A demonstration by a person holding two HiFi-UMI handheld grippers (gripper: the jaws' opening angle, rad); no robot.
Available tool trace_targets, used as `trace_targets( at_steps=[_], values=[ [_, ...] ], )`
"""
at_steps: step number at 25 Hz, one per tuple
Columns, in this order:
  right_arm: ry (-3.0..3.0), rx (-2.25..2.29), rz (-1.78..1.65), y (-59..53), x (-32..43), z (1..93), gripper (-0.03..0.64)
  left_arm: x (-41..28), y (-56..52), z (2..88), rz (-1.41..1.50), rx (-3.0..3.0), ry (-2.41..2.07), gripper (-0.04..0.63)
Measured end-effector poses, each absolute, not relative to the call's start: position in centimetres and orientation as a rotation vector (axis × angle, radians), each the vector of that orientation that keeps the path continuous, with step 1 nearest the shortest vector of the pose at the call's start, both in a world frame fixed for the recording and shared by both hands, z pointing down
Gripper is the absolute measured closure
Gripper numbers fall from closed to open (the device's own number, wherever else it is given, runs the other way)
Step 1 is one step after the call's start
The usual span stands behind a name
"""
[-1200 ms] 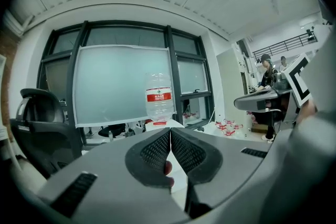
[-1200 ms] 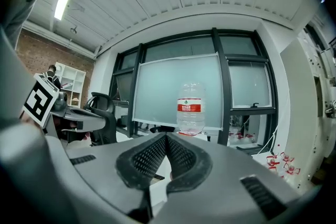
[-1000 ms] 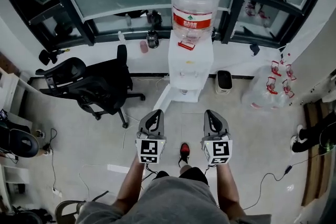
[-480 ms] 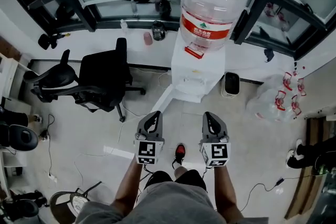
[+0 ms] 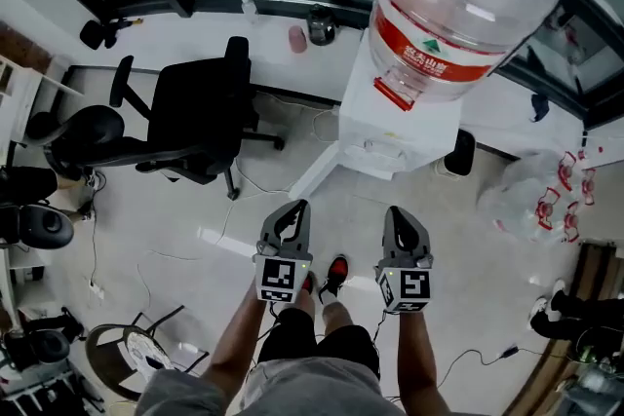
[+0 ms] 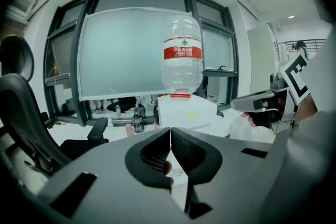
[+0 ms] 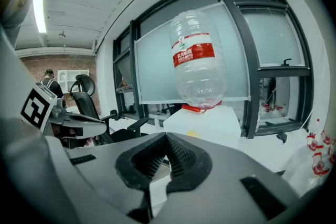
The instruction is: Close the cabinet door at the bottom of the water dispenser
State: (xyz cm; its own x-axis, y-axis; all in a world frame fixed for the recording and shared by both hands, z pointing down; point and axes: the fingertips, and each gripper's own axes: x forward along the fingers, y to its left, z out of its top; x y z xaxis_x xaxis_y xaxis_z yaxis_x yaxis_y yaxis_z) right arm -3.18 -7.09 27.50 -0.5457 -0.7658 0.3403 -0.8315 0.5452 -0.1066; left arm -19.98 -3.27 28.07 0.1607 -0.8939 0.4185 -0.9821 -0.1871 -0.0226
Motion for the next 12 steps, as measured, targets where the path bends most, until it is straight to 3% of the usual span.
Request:
trace_targets(
  at_steps=[12],
  values=[
    [-2.445, 1.236, 0.522, -7.8, -7.9, 43.0, 0.6, -24.0, -3.2, 43.9, 0.582, 2.046, -1.724, 0.571]
  ],
)
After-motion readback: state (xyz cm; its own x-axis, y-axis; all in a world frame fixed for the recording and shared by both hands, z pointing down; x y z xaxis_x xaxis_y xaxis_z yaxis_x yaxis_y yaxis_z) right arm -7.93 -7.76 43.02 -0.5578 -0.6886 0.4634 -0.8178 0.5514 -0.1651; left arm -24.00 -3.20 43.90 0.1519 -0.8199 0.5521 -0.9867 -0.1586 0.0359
